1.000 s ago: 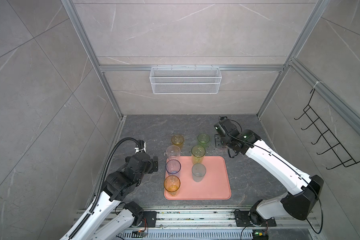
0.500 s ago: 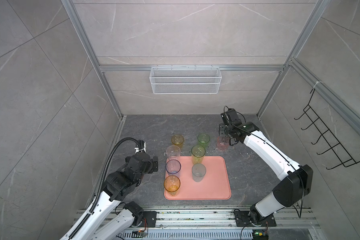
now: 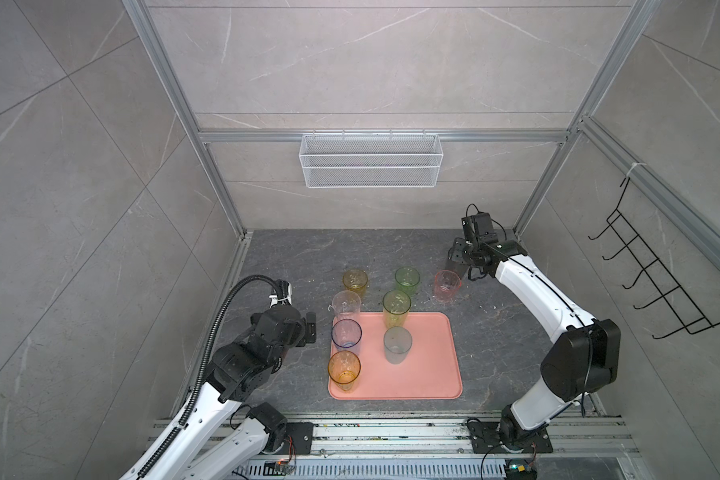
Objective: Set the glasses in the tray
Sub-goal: 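Raise the right gripper and move it over the dark grey cup, then lower the open right gripper into the dark grey cup and close on its rim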
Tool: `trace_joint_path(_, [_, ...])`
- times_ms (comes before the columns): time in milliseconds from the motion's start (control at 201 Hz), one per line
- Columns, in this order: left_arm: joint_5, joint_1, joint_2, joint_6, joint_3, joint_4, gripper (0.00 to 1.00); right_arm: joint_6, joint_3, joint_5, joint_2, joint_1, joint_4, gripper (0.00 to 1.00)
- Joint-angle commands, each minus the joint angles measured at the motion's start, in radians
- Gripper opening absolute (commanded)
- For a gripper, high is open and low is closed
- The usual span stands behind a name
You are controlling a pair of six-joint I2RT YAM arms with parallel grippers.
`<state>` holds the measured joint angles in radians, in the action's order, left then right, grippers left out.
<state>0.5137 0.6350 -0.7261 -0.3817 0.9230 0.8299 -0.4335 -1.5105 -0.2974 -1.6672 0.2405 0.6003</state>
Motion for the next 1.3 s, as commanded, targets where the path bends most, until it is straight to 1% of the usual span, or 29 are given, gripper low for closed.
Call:
trace_joint_path(0, [0.012,0.003,0.003,-0.013,0.006,-0.005,1.00,-0.027,0.013,0.044,-0.029,-0.029,-0.035,0.64])
trace_joint_path(334, [0.012,0.002,-0.006,-0.013,0.006,-0.005,1.00,-0.036,0.011,0.097,-0.107,-0.117,-0.055,0.64])
trace_joint_path(518, [0.012,0.002,-0.012,-0.014,0.006,-0.005,1.00,-0.035,0.011,0.123,-0.139,-0.140,-0.060,0.64])
trace_joint_path(876, [0.009,0.002,-0.016,-0.015,0.006,-0.005,1.00,-0.027,-0.009,0.179,-0.191,-0.165,-0.050,0.61])
trace_joint_path(1295, [0.006,0.004,-0.015,-0.017,0.004,-0.003,1.00,-0.023,-0.026,0.179,-0.212,-0.171,-0.046,0.59])
